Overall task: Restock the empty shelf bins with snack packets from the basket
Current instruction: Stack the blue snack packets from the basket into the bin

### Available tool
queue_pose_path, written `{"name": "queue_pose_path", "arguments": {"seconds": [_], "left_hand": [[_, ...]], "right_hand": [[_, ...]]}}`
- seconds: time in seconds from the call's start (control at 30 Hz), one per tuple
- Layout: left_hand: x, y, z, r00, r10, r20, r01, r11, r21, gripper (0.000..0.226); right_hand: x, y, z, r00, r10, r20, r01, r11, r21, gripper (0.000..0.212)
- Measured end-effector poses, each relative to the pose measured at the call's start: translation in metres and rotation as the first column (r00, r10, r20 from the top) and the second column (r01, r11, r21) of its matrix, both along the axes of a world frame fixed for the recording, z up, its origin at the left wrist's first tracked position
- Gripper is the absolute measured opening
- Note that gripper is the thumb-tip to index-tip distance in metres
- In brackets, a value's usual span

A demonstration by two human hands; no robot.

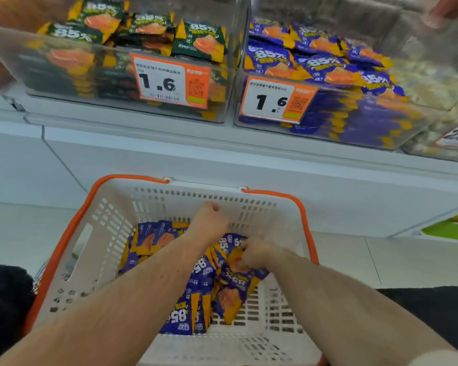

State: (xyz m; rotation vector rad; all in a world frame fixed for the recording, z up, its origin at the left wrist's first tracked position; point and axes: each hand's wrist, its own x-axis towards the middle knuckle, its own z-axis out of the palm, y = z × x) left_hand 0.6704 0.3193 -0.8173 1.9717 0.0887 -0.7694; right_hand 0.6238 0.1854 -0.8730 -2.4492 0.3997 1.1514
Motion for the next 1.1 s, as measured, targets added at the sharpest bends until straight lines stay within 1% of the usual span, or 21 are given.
{"name": "queue_pose_path", "arguments": {"seconds": [0.07, 0.13, 0.2, 0.23, 0.27, 0.3, 0.33, 0.37, 0.43, 0.5, 0.53, 0.57, 0.67, 0.73, 0.8, 0.83, 0.9, 0.97, 1.03, 1.07, 1.1], "left_hand": [[-0.002, 0.003, 0.006, 0.997, 0.079, 0.011, -0.079, 0.996, 0.043, 0.054], [-0.003, 0.007, 0.015, 0.991, 0.131, 0.031, -0.133, 0.988, 0.074, 0.065], [-0.005, 0.01, 0.027, 0.986, 0.164, 0.021, -0.164, 0.986, 0.034, 0.082], [-0.006, 0.011, 0.034, 0.985, 0.174, 0.007, -0.174, 0.985, -0.009, 0.082], [-0.006, 0.011, 0.042, 0.984, 0.177, 0.008, -0.176, 0.982, -0.065, 0.071], [-0.006, 0.012, 0.05, 0.984, 0.177, 0.024, -0.172, 0.978, -0.12, 0.049], [-0.005, 0.013, 0.059, 0.984, 0.171, 0.042, -0.162, 0.973, -0.166, 0.027], [-0.004, 0.014, 0.068, 0.986, 0.157, 0.06, -0.141, 0.968, -0.207, 0.016], [0.0, 0.016, 0.086, 0.991, 0.108, 0.084, -0.078, 0.95, -0.302, 0.021], [0.004, 0.017, 0.107, 0.982, 0.08, 0.172, -0.019, 0.943, -0.332, 0.031], [0.006, 0.016, 0.118, 0.971, 0.074, 0.227, 0.007, 0.941, -0.339, 0.035], [0.007, 0.015, 0.13, 0.961, 0.071, 0.266, 0.03, 0.933, -0.359, 0.039], [0.01, 0.007, 0.16, 0.938, 0.056, 0.343, 0.097, 0.906, -0.413, 0.046], [0.013, -0.003, 0.176, 0.902, 0.043, 0.43, 0.14, 0.913, -0.384, 0.052], [0.017, -0.016, 0.191, 0.854, 0.038, 0.519, 0.166, 0.926, -0.34, 0.053], [0.02, -0.024, 0.198, 0.822, 0.056, 0.567, 0.167, 0.928, -0.333, 0.051], [0.026, -0.04, 0.209, 0.726, 0.115, 0.678, 0.136, 0.942, -0.307, 0.048], [0.033, -0.054, 0.213, 0.56, 0.097, 0.823, 0.118, 0.974, -0.195, 0.059], [0.039, -0.067, 0.208, 0.338, -0.137, 0.931, 0.094, 0.989, 0.112, 0.07], [0.041, -0.073, 0.203, 0.269, -0.301, 0.915, 0.078, 0.953, 0.291, 0.076], [0.042, -0.078, 0.198, 0.241, -0.441, 0.865, 0.068, 0.896, 0.438, 0.081]], "right_hand": [[0.013, -0.007, 0.031, 0.996, -0.024, 0.081, 0.022, 1.0, 0.015, 0.018], [0.026, -0.015, 0.065, 0.987, 0.01, 0.158, -0.018, 0.999, 0.046, 0.027], [0.035, -0.023, 0.101, 0.969, 0.026, 0.247, -0.052, 0.994, 0.099, 0.024], [0.037, -0.026, 0.119, 0.955, 0.011, 0.298, -0.053, 0.989, 0.135, 0.018], [0.04, -0.031, 0.134, 0.94, -0.023, 0.34, -0.037, 0.985, 0.17, 0.01], [0.04, -0.035, 0.15, 0.926, -0.073, 0.371, -0.01, 0.976, 0.218, 0.009], [0.039, -0.039, 0.164, 0.908, -0.124, 0.4, 0.017, 0.965, 0.263, 0.016], [0.037, -0.042, 0.176, 0.886, -0.169, 0.432, 0.028, 0.949, 0.313, 0.021], [0.03, -0.046, 0.197, 0.84, -0.273, 0.469, 0.063, 0.908, 0.415, 0.031], [0.021, -0.048, 0.213, 0.786, -0.379, 0.489, 0.111, 0.864, 0.491, 0.053], [0.017, -0.048, 0.222, 0.747, -0.392, 0.536, 0.099, 0.864, 0.494, 0.061], [0.013, -0.048, 0.23, 0.709, -0.381, 0.594, 0.064, 0.873, 0.484, 0.061], [0.005, -0.054, 0.254, 0.603, -0.285, 0.745, -0.061, 0.915, 0.4, 0.039], [0.001, -0.06, 0.266, 0.581, -0.231, 0.78, -0.067, 0.942, 0.329, 0.029], [-0.004, -0.065, 0.276, 0.545, -0.267, 0.795, -0.014, 0.945, 0.327, 0.028], [-0.006, -0.067, 0.282, 0.497, -0.343, 0.797, 0.029, 0.924, 0.38, 0.027], [-0.006, -0.078, 0.295, 0.346, -0.542, 0.765, 0.129, 0.836, 0.533, 0.024], [-0.001, -0.096, 0.31, 0.154, -0.732, 0.664, 0.214, 0.681, 0.701, 0.02], [0.01, -0.12, 0.32, -0.017, -0.834, 0.551, 0.263, 0.528, 0.808, 0.013], [0.014, -0.131, 0.323, -0.071, -0.845, 0.53, 0.301, 0.489, 0.819, 0.011], [0.019, -0.141, 0.325, -0.1, -0.843, 0.528, 0.334, 0.471, 0.816, 0.008]]}}
